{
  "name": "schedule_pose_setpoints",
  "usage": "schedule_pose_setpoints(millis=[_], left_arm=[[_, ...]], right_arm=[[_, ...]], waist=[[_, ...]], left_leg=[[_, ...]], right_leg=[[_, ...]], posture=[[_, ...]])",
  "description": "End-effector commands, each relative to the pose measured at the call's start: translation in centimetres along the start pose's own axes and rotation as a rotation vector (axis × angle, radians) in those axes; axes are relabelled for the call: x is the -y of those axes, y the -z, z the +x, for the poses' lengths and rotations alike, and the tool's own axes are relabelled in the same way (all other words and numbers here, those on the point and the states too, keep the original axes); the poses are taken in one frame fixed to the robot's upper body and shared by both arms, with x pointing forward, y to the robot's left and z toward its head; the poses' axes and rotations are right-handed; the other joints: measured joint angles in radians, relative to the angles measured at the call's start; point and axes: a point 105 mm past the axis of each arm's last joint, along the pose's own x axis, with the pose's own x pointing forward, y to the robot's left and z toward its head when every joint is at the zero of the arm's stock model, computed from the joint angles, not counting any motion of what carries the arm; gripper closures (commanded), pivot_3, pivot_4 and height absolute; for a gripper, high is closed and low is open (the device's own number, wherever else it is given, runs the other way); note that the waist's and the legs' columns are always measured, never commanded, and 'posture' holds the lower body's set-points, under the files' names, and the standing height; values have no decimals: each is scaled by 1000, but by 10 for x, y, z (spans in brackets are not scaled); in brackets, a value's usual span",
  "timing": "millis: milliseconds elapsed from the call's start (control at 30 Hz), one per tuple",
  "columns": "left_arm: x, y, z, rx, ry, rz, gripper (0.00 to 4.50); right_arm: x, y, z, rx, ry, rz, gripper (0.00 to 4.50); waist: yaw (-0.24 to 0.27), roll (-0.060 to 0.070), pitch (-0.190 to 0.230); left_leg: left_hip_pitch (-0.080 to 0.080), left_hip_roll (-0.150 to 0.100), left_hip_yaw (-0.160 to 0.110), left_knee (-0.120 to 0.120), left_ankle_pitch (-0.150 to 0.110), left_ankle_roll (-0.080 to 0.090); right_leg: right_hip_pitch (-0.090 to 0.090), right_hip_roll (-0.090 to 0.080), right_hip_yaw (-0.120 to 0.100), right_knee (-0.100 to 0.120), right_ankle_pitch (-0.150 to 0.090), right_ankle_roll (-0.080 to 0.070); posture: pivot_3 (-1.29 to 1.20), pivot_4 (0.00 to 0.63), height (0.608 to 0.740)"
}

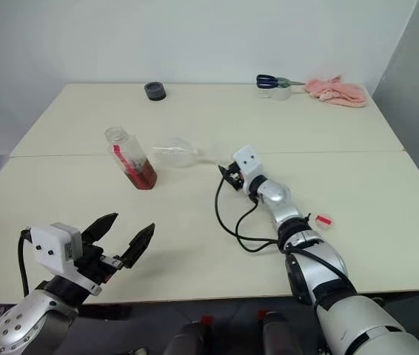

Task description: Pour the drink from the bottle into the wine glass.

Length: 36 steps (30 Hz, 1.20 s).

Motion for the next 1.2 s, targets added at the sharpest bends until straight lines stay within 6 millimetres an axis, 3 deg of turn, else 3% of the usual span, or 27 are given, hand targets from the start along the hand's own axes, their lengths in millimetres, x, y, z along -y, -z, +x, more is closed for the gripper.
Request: schedule_pose_setpoints(millis=[33,167,333,467,633,900,1200], left_arm=[[2,-8,-5,22,-6,14,0],[3,-5,-7,16,-18,2,0],[6,-4,-8,11,-16,-6,0],[5,-3,-5,11,-12,-3,0],[3,-4,-2,16,-8,0,0],[8,-1,-9,6,-22,-13,0],[12,0,-11,2,-22,-23,0]], right_arm=[[19,-10,-2,23,62,-44,3015],[38,-2,-14,7,91,-83,4364],[50,-8,-22,31,57,-166,4476],[50,-30,-19,71,-21,-295,4476],[35,-51,-9,123,-112,-303,2859],[24,-40,-11,126,-113,-261,138],[18,-30,-13,120,-110,-201,64]], waist=[[2,0,0],[8,0,0],[3,0,0],[-3,0,0],[-7,0,0],[3,0,0],[2,0,0]], left_leg=[[0,0,0,0,0,0],[-1,-1,0,0,0,0],[-1,-1,0,0,0,0],[0,0,1,0,0,0],[0,1,1,0,0,0],[-1,-1,0,0,0,0],[0,0,0,0,0,0]], right_leg=[[0,-1,0,0,0,0],[0,-2,0,-1,0,0],[0,-1,0,-1,0,0],[0,0,0,0,0,0],[0,1,0,0,0,0],[0,-1,0,-1,0,0],[0,0,0,0,0,0]], posture=[[0,150,740],[0,150,740],[0,150,740],[0,150,740],[0,150,740],[0,150,740],[0,150,740]])
